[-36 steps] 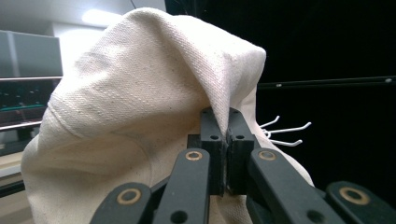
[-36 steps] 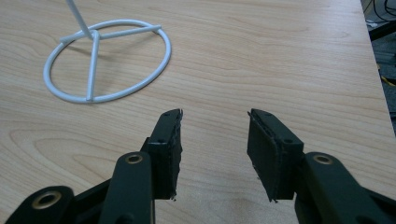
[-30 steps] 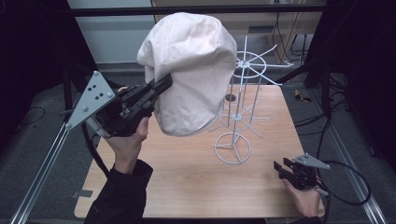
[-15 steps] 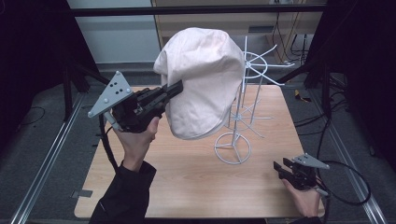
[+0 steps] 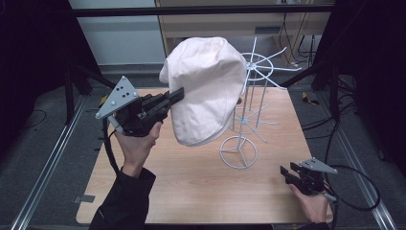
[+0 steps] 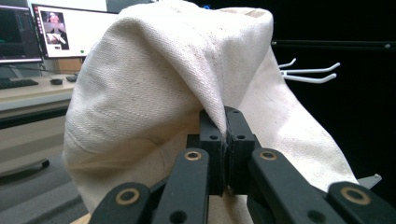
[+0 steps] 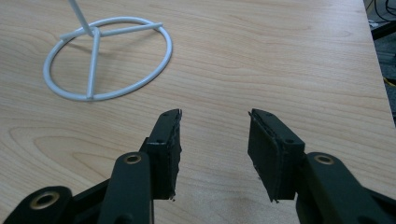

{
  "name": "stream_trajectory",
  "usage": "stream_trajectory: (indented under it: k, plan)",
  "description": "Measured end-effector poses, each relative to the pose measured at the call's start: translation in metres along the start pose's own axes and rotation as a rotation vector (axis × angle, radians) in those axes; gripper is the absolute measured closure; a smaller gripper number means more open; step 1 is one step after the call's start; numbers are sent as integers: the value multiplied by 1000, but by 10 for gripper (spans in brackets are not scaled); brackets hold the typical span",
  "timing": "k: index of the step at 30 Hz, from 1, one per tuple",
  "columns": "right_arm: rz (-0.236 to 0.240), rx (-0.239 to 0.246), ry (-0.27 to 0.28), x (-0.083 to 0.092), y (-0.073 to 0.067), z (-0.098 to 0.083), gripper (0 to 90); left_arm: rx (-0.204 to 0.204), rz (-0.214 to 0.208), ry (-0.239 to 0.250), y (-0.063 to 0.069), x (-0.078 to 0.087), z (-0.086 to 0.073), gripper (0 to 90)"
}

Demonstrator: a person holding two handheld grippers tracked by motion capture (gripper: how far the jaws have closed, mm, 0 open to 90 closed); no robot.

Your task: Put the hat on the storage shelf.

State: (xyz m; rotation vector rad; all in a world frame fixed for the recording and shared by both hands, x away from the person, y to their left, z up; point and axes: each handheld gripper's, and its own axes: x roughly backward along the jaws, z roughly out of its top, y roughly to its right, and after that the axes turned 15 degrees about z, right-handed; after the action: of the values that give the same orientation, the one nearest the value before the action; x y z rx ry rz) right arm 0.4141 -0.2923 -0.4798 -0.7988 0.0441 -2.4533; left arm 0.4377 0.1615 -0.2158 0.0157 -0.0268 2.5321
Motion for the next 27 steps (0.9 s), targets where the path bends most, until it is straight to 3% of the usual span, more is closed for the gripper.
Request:
stream_trajectory:
  k: [14, 27]
  plan:
    - [-3, 11, 1, 0, 0, 0, 529, -22, 5, -93, -2, -10, -17, 859]
    - [1, 11, -2, -1, -1, 0, 515, -31, 8, -151, 4, -21, -37, 841]
